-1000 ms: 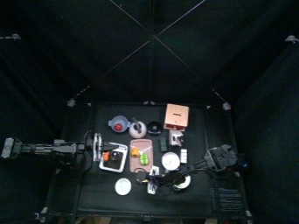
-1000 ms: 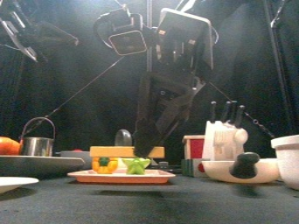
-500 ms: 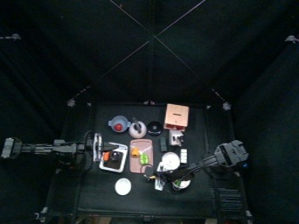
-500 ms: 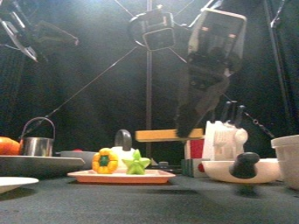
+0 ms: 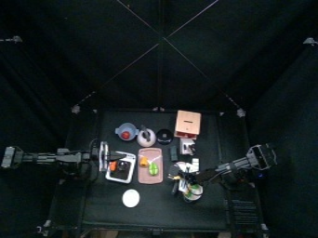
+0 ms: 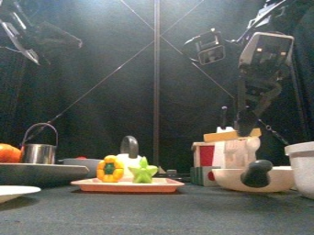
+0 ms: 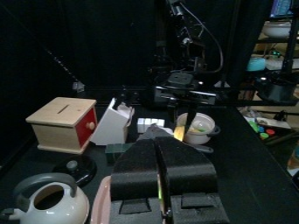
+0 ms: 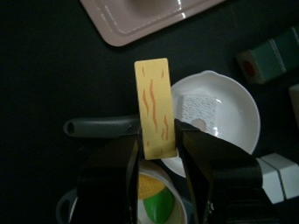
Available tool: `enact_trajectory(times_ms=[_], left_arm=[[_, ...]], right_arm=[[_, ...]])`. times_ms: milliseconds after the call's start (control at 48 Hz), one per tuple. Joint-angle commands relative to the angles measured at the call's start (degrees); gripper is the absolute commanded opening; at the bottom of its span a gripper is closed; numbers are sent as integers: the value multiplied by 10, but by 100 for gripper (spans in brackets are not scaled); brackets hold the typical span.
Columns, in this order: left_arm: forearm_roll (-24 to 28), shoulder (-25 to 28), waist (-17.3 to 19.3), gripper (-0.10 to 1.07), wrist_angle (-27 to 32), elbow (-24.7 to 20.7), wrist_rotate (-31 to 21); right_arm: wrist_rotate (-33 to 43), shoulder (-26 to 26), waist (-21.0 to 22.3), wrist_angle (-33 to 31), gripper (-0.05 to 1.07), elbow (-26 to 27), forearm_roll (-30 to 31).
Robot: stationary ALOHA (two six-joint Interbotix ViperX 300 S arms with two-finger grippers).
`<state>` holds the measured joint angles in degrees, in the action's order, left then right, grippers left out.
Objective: Place egg block on rice
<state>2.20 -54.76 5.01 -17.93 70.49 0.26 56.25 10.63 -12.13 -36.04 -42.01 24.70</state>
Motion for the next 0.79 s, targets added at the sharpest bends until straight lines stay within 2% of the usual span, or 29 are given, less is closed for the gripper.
enact_trajectory(times_ms=[0,250,771], left_arm=[[0,2,2,1,-4,-7,0],[-1,2,2,1,-4,-6,0],[0,2,3,1,-4,-7,0]], right_arm=[[45,25,1,15,61,-13,33],[101,22,1,23,61,-43,84],[101,4,3,46,61,-66,84]])
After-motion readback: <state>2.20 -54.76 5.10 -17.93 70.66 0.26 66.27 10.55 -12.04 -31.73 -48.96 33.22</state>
